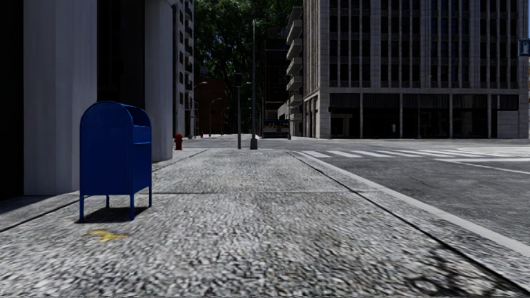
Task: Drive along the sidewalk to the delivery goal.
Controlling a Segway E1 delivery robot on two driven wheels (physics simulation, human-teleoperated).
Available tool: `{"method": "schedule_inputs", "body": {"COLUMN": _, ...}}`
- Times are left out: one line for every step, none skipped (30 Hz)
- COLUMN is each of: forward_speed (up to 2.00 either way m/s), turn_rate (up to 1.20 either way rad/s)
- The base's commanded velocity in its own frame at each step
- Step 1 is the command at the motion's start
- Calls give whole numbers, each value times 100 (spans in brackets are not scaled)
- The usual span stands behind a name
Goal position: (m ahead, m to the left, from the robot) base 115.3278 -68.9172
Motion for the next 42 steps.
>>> {"method": "schedule_inputs", "body": {"forward_speed": 200, "turn_rate": 0}}
{"method": "schedule_inputs", "body": {"forward_speed": 200, "turn_rate": 0}}
{"method": "schedule_inputs", "body": {"forward_speed": 200, "turn_rate": 0}}
{"method": "schedule_inputs", "body": {"forward_speed": 200, "turn_rate": 0}}
{"method": "schedule_inputs", "body": {"forward_speed": 200, "turn_rate": 0}}
{"method": "schedule_inputs", "body": {"forward_speed": 200, "turn_rate": 0}}
{"method": "schedule_inputs", "body": {"forward_speed": 200, "turn_rate": 0}}
{"method": "schedule_inputs", "body": {"forward_speed": 200, "turn_rate": 0}}
{"method": "schedule_inputs", "body": {"forward_speed": 200, "turn_rate": 0}}
{"method": "schedule_inputs", "body": {"forward_speed": 200, "turn_rate": 0}}
{"method": "schedule_inputs", "body": {"forward_speed": 200, "turn_rate": 0}}
{"method": "schedule_inputs", "body": {"forward_speed": 200, "turn_rate": 0}}
{"method": "schedule_inputs", "body": {"forward_speed": 200, "turn_rate": 0}}
{"method": "schedule_inputs", "body": {"forward_speed": 200, "turn_rate": 0}}
{"method": "schedule_inputs", "body": {"forward_speed": 200, "turn_rate": 0}}
{"method": "schedule_inputs", "body": {"forward_speed": 200, "turn_rate": 0}}
{"method": "schedule_inputs", "body": {"forward_speed": 200, "turn_rate": 0}}
{"method": "schedule_inputs", "body": {"forward_speed": 200, "turn_rate": 0}}
{"method": "schedule_inputs", "body": {"forward_speed": 200, "turn_rate": 0}}
{"method": "schedule_inputs", "body": {"forward_speed": 200, "turn_rate": 0}}
{"method": "schedule_inputs", "body": {"forward_speed": 200, "turn_rate": 0}}
{"method": "schedule_inputs", "body": {"forward_speed": 200, "turn_rate": 0}}
{"method": "schedule_inputs", "body": {"forward_speed": 200, "turn_rate": 0}}
{"method": "schedule_inputs", "body": {"forward_speed": 200, "turn_rate": 0}}
{"method": "schedule_inputs", "body": {"forward_speed": 200, "turn_rate": 0}}
{"method": "schedule_inputs", "body": {"forward_speed": 200, "turn_rate": 0}}
{"method": "schedule_inputs", "body": {"forward_speed": 200, "turn_rate": 0}}
{"method": "schedule_inputs", "body": {"forward_speed": 200, "turn_rate": 0}}
{"method": "schedule_inputs", "body": {"forward_speed": 200, "turn_rate": 0}}
{"method": "schedule_inputs", "body": {"forward_speed": 200, "turn_rate": 0}}
{"method": "schedule_inputs", "body": {"forward_speed": 200, "turn_rate": 0}}
{"method": "schedule_inputs", "body": {"forward_speed": 200, "turn_rate": 0}}
{"method": "schedule_inputs", "body": {"forward_speed": 200, "turn_rate": 0}}
{"method": "schedule_inputs", "body": {"forward_speed": 200, "turn_rate": 0}}
{"method": "schedule_inputs", "body": {"forward_speed": 200, "turn_rate": 0}}
{"method": "schedule_inputs", "body": {"forward_speed": 200, "turn_rate": 0}}
{"method": "schedule_inputs", "body": {"forward_speed": 200, "turn_rate": 0}}
{"method": "schedule_inputs", "body": {"forward_speed": 200, "turn_rate": 0}}
{"method": "schedule_inputs", "body": {"forward_speed": 200, "turn_rate": 0}}
{"method": "schedule_inputs", "body": {"forward_speed": 200, "turn_rate": 0}}
{"method": "schedule_inputs", "body": {"forward_speed": 200, "turn_rate": 0}}
{"method": "schedule_inputs", "body": {"forward_speed": 200, "turn_rate": 0}}
